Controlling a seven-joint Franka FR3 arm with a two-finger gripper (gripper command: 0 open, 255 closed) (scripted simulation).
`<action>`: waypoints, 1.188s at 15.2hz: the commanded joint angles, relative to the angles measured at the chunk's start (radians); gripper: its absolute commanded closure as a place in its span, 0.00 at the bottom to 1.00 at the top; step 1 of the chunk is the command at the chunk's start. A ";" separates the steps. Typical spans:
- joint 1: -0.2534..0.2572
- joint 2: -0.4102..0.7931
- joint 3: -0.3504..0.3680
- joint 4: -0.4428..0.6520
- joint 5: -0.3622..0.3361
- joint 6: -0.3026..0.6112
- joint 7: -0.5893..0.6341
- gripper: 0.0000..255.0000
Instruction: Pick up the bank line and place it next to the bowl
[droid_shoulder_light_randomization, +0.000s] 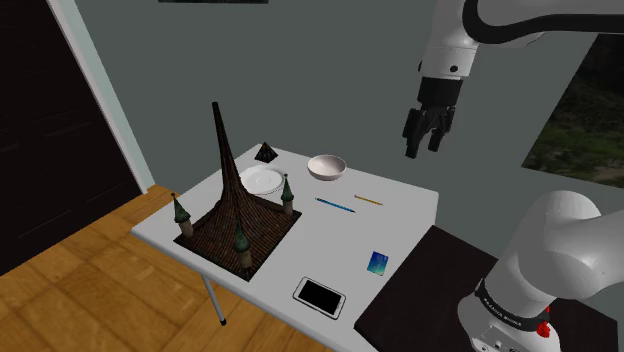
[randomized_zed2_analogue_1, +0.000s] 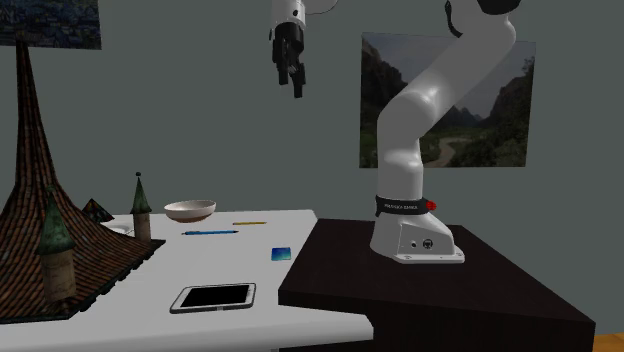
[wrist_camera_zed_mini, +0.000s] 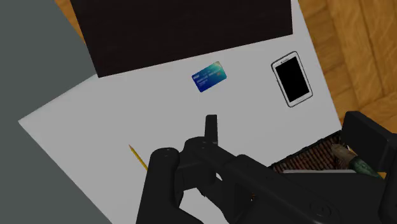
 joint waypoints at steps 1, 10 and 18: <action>0.000 0.000 0.000 0.000 0.000 0.000 0.000 0.00; -0.079 -0.007 0.106 -0.306 0.088 0.311 0.269 0.00; -0.111 0.130 0.217 -0.502 0.206 0.657 0.496 0.00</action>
